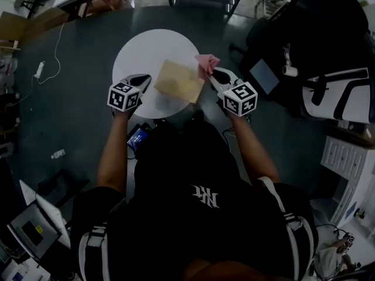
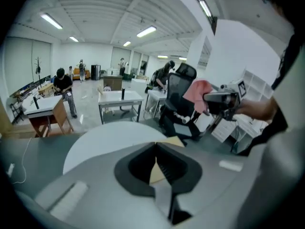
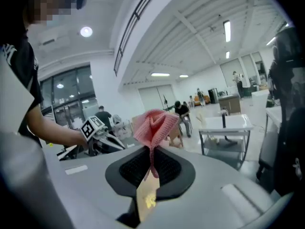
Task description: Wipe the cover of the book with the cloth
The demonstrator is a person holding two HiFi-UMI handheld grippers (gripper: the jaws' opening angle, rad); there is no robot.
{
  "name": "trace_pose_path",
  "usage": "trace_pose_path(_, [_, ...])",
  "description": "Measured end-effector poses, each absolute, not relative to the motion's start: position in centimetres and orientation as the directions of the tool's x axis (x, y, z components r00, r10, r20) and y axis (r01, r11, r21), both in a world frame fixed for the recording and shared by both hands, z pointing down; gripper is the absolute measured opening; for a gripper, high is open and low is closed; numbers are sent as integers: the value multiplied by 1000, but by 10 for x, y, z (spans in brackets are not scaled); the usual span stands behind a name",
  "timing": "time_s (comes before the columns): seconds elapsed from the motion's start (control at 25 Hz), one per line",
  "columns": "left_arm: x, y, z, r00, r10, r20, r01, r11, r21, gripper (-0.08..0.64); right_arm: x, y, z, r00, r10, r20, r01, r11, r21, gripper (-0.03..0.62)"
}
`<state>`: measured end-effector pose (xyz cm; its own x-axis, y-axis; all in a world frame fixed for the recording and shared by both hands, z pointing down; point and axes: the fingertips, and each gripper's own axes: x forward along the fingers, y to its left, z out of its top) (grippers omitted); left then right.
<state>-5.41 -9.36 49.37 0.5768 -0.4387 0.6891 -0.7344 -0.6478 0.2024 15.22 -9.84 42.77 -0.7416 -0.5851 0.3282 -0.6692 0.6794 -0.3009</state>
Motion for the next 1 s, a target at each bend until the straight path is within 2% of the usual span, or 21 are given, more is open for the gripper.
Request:
trace_pose_path(0.2, [-51,-65,378,707,-477,522,-641,-745,187,3,101,-78,305,-848,-525,73,-524,811,-260,21])
trace_pose_path(0.4, [-49,-24,274,831,-459,316,-519,-843,142,3,58,-35,218,-892,-446,-71,-427,884,-189,21])
trace_pose_path(0.56, [-65,14,202,899,-427,99,-438,-884,163,3,23,13,184,-900,-417,-126,-398,905,-153,21])
trace_pose_path(0.64, [-80,43,178,915,-402,33,-403,-904,143,3,6,43,173,-891,-428,-148,-407,900,-152,21])
trace_pose_path(0.8, [-112,101,151,933,-359,-18,-357,-931,82,3,-25,102,165,-870,-463,-171,-439,884,-157,21])
trace_pose_path(1.0, [-137,161,155,945,-326,-38,-320,-942,104,3,-46,159,175,-845,-507,-170,-468,855,-225,21])
